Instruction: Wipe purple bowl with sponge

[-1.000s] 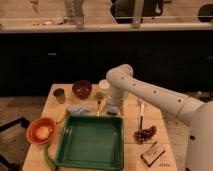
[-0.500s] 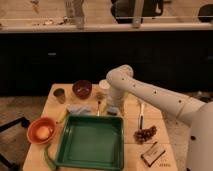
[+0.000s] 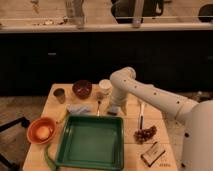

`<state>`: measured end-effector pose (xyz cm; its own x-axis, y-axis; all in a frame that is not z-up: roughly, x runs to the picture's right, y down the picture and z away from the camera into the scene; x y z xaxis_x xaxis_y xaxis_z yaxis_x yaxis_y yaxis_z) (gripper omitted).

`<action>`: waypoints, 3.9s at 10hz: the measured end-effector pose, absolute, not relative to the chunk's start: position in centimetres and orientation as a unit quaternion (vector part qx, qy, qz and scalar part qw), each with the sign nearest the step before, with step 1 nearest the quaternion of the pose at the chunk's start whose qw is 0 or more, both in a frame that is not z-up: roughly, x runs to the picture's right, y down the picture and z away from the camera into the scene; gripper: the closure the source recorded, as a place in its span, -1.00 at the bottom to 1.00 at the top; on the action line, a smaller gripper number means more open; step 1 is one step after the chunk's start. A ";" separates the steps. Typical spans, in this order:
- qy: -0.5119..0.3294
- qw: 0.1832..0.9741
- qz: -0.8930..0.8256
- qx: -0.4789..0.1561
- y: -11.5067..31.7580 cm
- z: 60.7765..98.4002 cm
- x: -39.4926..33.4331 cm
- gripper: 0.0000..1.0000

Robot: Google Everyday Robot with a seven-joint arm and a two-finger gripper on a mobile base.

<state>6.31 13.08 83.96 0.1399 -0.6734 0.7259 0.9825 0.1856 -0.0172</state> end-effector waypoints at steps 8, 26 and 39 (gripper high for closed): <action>-0.301 0.691 -0.591 -0.288 13.2 90.1 6.0 -0.60; -0.305 0.674 -0.619 -0.264 11.4 91.6 5.3 0.93; -0.279 0.660 -0.662 -0.222 7.9 80.9 1.8 1.00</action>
